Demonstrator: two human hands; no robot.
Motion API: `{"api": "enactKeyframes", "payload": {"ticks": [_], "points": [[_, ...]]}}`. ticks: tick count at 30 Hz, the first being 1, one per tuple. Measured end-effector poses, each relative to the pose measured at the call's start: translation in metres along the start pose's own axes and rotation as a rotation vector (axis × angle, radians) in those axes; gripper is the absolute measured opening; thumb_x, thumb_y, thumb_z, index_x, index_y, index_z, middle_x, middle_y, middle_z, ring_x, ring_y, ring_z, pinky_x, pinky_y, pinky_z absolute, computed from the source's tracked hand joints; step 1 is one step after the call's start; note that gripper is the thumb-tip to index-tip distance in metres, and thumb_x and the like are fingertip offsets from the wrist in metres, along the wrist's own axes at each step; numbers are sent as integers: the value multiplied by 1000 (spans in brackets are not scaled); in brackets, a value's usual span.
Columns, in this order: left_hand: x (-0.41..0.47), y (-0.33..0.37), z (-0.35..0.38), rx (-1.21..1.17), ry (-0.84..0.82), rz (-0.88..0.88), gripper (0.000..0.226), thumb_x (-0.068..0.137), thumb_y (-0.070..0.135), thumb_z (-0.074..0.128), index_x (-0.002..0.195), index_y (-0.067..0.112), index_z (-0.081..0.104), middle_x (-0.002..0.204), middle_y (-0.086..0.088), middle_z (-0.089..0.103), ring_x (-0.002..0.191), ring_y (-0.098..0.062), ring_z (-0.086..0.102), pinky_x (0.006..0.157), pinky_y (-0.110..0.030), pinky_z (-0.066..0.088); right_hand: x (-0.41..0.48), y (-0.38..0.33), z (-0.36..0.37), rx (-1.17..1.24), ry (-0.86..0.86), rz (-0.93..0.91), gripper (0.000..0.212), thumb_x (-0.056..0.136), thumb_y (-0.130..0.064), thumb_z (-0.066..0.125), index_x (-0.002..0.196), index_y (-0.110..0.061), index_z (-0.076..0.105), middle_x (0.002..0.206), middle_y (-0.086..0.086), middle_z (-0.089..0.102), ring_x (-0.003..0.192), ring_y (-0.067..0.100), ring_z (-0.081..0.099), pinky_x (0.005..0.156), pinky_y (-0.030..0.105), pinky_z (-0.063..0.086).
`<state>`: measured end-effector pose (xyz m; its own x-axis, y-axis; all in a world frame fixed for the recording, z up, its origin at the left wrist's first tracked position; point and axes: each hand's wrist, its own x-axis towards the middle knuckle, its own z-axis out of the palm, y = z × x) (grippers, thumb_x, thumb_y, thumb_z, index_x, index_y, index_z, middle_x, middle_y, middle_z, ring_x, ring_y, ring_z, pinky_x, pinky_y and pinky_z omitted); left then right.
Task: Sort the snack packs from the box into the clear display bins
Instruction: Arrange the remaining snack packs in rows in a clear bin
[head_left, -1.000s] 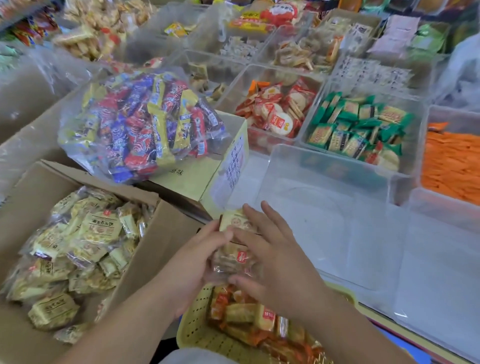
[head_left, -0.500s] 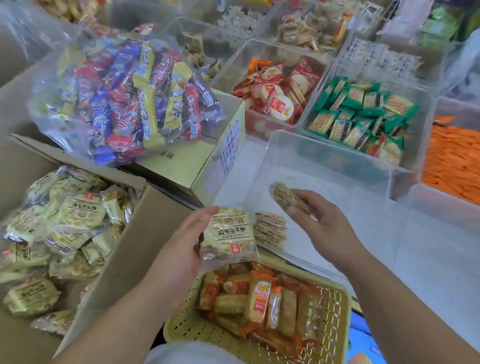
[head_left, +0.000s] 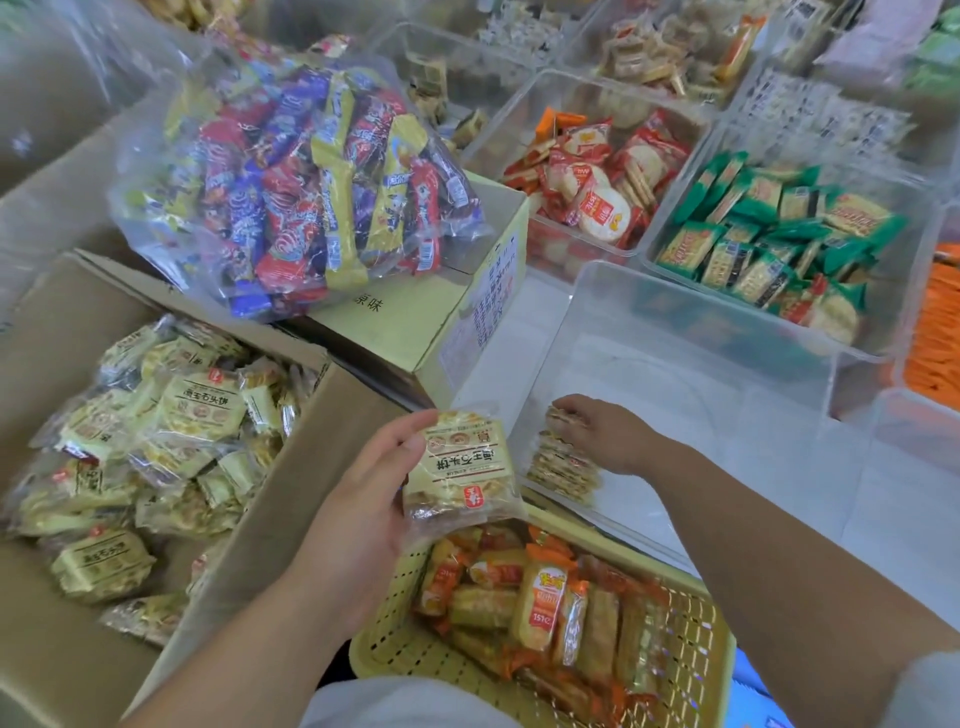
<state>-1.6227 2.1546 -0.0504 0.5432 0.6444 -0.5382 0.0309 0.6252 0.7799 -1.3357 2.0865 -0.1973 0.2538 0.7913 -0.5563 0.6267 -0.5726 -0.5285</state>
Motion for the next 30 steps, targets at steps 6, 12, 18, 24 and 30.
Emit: {"api": "enactKeyframes", "payload": {"ticks": [6, 12, 18, 24, 30], "points": [[0, -2, -6, 12, 12, -25, 35, 100, 13, 53, 122, 31, 72, 126, -10, 73, 111, -32, 73, 80, -39, 62, -6, -6, -2, -41, -69, 44, 63, 102, -63, 32, 156, -31, 32, 161, -1, 37, 148, 28, 32, 116, 42, 27], [-2, -1, -4, 89, 8, -14, 50, 100, -1, 50, 123, 37, 72, 126, -4, 74, 111, -28, 73, 80, -35, 62, -67, -60, -22, 127, 222, -173, 66, 97, -69, 36, 153, -35, 36, 161, -7, 35, 148, 15, 29, 120, 40, 27], [-3, 1, -2, 210, -146, -82, 52, 84, 26, 78, 131, 44, 67, 130, -2, 71, 117, -24, 70, 92, -46, 59, -151, -107, -2, 94, 279, -621, 86, 76, -76, 66, 151, -49, 33, 166, -17, 16, 154, 11, 13, 119, 39, 26], [-4, -6, 6, 373, -192, -92, 44, 88, 51, 66, 132, 57, 61, 135, 13, 67, 126, -13, 64, 104, -46, 54, -161, -106, 26, 13, 292, -541, 70, 91, -66, 53, 152, -34, 39, 164, -12, 26, 154, 14, 11, 124, 37, 17], [-2, -14, 11, 341, -147, -65, 39, 95, 57, 60, 134, 64, 54, 140, 12, 65, 124, -18, 66, 106, -50, 52, -159, -96, 24, 70, 313, -522, 59, 97, -58, 48, 150, -32, 45, 160, -10, 34, 153, 9, 16, 121, 26, 15]]}}
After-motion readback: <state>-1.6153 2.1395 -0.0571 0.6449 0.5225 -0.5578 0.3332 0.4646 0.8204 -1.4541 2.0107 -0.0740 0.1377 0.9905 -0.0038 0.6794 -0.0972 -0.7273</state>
